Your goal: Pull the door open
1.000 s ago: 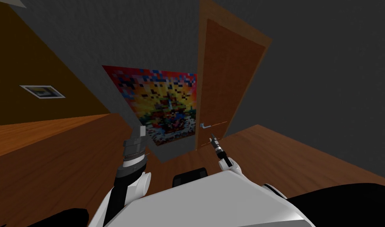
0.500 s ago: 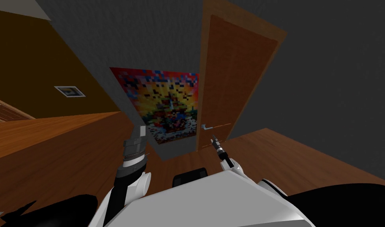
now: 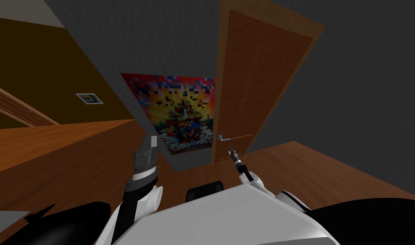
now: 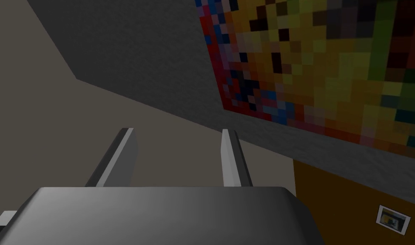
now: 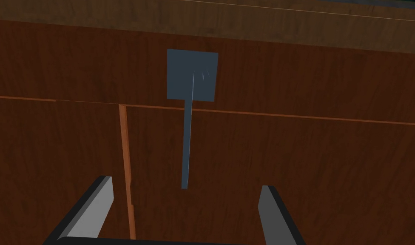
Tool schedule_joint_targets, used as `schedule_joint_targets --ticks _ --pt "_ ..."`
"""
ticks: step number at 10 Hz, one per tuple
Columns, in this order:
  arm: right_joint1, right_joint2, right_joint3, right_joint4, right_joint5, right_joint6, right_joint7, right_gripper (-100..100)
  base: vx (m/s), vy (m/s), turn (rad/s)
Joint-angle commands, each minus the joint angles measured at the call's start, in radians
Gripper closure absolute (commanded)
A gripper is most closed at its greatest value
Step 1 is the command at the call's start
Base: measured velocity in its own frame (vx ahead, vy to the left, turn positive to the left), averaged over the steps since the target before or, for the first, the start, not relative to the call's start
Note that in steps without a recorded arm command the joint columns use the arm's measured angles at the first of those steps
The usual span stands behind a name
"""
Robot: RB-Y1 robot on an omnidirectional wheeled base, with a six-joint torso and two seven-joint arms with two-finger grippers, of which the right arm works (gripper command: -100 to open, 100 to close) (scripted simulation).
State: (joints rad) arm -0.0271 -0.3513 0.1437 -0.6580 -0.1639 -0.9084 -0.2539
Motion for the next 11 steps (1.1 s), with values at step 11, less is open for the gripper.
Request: schedule_joint_targets --ticks 11 --pt "0.001 0.015 -0.156 0.075 -0.109 0.015 0.09 -100 0.05 -0.054 0.213"
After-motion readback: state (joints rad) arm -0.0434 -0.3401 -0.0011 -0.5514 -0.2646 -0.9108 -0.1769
